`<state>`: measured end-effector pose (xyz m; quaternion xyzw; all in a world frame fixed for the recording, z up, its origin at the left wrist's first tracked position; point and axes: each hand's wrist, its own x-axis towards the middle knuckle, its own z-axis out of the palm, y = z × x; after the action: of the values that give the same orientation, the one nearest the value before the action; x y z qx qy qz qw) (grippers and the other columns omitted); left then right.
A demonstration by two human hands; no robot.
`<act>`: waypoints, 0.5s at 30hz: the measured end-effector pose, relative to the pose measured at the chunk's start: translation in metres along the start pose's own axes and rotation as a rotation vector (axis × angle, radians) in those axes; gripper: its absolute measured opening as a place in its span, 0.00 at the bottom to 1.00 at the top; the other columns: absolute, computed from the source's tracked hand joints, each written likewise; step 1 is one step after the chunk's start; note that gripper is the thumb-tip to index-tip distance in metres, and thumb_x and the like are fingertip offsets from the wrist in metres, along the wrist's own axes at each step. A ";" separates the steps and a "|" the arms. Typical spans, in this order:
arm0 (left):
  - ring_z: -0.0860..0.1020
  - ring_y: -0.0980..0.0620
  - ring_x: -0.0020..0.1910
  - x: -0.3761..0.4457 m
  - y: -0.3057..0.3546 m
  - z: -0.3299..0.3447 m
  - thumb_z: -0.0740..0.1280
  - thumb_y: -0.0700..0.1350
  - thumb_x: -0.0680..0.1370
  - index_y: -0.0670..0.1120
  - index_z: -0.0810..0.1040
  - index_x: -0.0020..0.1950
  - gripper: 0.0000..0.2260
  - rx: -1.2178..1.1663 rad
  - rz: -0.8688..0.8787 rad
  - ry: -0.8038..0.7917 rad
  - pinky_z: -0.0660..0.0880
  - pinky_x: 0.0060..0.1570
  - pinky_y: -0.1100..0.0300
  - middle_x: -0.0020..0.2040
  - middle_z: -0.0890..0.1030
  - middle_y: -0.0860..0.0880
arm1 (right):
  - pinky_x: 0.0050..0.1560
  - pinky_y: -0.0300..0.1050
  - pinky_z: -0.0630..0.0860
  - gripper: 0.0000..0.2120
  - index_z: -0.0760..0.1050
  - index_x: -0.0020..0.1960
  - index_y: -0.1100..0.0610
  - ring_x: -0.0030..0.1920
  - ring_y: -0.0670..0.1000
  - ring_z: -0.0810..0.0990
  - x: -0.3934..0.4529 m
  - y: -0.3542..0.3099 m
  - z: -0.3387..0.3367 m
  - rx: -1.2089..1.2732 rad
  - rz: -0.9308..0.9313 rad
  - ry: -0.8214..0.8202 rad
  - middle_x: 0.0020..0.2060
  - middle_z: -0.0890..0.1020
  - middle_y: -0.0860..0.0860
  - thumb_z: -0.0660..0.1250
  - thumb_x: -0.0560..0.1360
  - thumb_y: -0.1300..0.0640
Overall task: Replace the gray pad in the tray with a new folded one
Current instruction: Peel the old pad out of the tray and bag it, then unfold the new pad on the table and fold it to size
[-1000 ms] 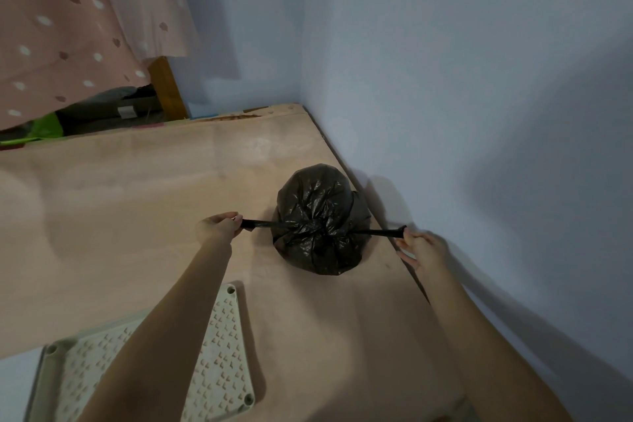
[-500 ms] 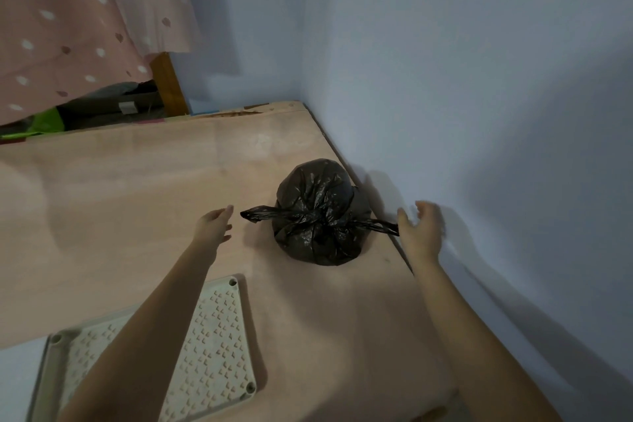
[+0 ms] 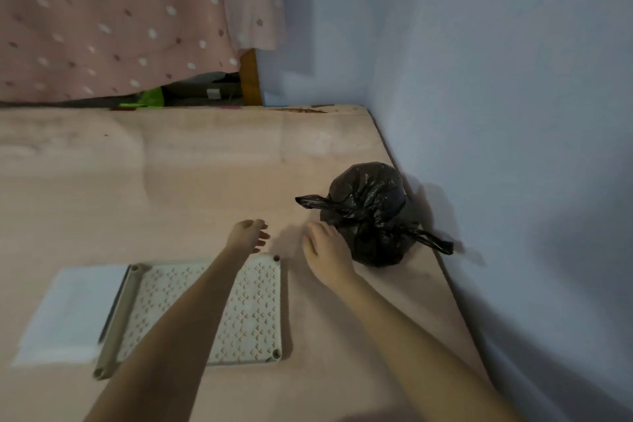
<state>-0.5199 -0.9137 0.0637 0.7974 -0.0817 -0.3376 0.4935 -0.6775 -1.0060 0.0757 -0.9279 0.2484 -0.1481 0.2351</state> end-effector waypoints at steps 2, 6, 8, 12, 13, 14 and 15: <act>0.76 0.46 0.41 -0.013 -0.011 -0.010 0.58 0.43 0.81 0.39 0.77 0.54 0.11 0.011 -0.007 0.018 0.72 0.38 0.60 0.47 0.80 0.42 | 0.64 0.47 0.68 0.17 0.67 0.68 0.59 0.65 0.53 0.71 0.004 -0.014 0.009 -0.012 -0.055 -0.119 0.65 0.73 0.53 0.55 0.81 0.56; 0.77 0.47 0.42 -0.047 -0.037 -0.030 0.59 0.43 0.80 0.38 0.78 0.56 0.12 -0.047 -0.044 0.158 0.72 0.39 0.59 0.47 0.81 0.42 | 0.67 0.50 0.64 0.22 0.59 0.74 0.59 0.69 0.55 0.66 0.007 -0.036 0.029 -0.101 -0.167 -0.369 0.70 0.68 0.55 0.50 0.82 0.52; 0.77 0.46 0.44 -0.072 -0.053 -0.036 0.59 0.43 0.80 0.38 0.78 0.57 0.12 -0.087 -0.085 0.269 0.72 0.41 0.58 0.46 0.80 0.43 | 0.66 0.52 0.64 0.22 0.60 0.73 0.59 0.68 0.57 0.66 0.003 -0.044 0.040 -0.212 -0.281 -0.499 0.69 0.68 0.56 0.49 0.82 0.51; 0.76 0.48 0.47 -0.128 -0.079 -0.049 0.58 0.44 0.81 0.40 0.76 0.62 0.14 -0.118 -0.129 0.463 0.72 0.46 0.57 0.53 0.80 0.43 | 0.66 0.53 0.62 0.22 0.60 0.72 0.60 0.68 0.57 0.65 -0.005 -0.071 0.056 -0.264 -0.457 -0.623 0.69 0.68 0.56 0.50 0.82 0.51; 0.76 0.47 0.49 -0.142 -0.086 -0.054 0.57 0.44 0.81 0.40 0.76 0.63 0.15 -0.120 -0.134 0.508 0.72 0.48 0.57 0.56 0.80 0.43 | 0.66 0.53 0.62 0.22 0.61 0.72 0.60 0.68 0.57 0.65 -0.010 -0.081 0.060 -0.258 -0.495 -0.646 0.69 0.67 0.57 0.49 0.82 0.51; 0.77 0.46 0.51 -0.156 -0.093 -0.058 0.57 0.43 0.81 0.40 0.76 0.63 0.15 -0.114 -0.139 0.550 0.72 0.50 0.56 0.57 0.80 0.43 | 0.66 0.53 0.63 0.22 0.61 0.71 0.60 0.68 0.57 0.65 -0.018 -0.091 0.063 -0.253 -0.527 -0.669 0.69 0.68 0.57 0.49 0.82 0.50; 0.77 0.45 0.54 -0.170 -0.101 -0.063 0.57 0.42 0.80 0.40 0.77 0.62 0.15 -0.108 -0.151 0.588 0.73 0.52 0.56 0.57 0.80 0.43 | 0.65 0.53 0.63 0.22 0.62 0.71 0.60 0.67 0.58 0.66 -0.027 -0.101 0.068 -0.250 -0.554 -0.695 0.69 0.68 0.57 0.49 0.82 0.50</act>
<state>-0.6308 -0.7385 0.0744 0.8374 0.1420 -0.1317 0.5111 -0.6338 -0.8901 0.0654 -0.9752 -0.0866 0.1457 0.1422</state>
